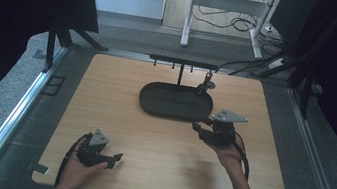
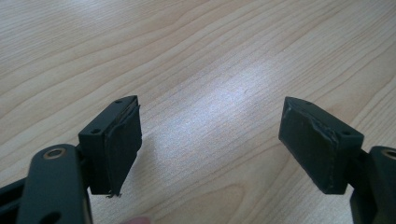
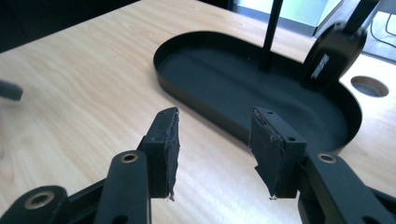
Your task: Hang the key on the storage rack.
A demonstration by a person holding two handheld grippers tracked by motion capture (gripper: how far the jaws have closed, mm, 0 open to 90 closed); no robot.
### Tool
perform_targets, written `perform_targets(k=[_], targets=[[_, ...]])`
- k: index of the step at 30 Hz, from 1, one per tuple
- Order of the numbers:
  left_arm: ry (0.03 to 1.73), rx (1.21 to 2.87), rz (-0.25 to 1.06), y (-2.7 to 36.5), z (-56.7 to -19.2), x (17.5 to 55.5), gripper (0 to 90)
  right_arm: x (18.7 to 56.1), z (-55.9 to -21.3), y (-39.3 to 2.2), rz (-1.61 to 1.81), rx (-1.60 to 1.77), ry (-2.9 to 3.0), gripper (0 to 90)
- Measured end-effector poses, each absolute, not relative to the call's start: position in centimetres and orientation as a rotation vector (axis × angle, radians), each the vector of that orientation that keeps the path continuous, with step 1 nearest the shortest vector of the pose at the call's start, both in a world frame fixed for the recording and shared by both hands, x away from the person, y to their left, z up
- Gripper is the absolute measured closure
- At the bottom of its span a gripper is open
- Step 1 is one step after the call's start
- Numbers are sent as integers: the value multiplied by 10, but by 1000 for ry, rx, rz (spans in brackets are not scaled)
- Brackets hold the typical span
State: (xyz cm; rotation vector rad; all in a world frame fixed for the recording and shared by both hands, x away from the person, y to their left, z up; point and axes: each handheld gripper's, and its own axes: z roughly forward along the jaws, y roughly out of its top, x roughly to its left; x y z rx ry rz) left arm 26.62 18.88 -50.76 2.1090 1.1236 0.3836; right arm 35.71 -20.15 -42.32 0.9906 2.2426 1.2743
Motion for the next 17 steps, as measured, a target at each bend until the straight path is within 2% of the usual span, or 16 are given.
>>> perform_targets(k=[9, 17], targets=[[1124, 2108, 384, 188, -507, 266, 217, 328, -447, -211, 1290, 994, 2248, 520], [1125, 2101, 388, 189, -507, 265, 217, 325, -456, -209, 1339, 981, 2257, 494]])
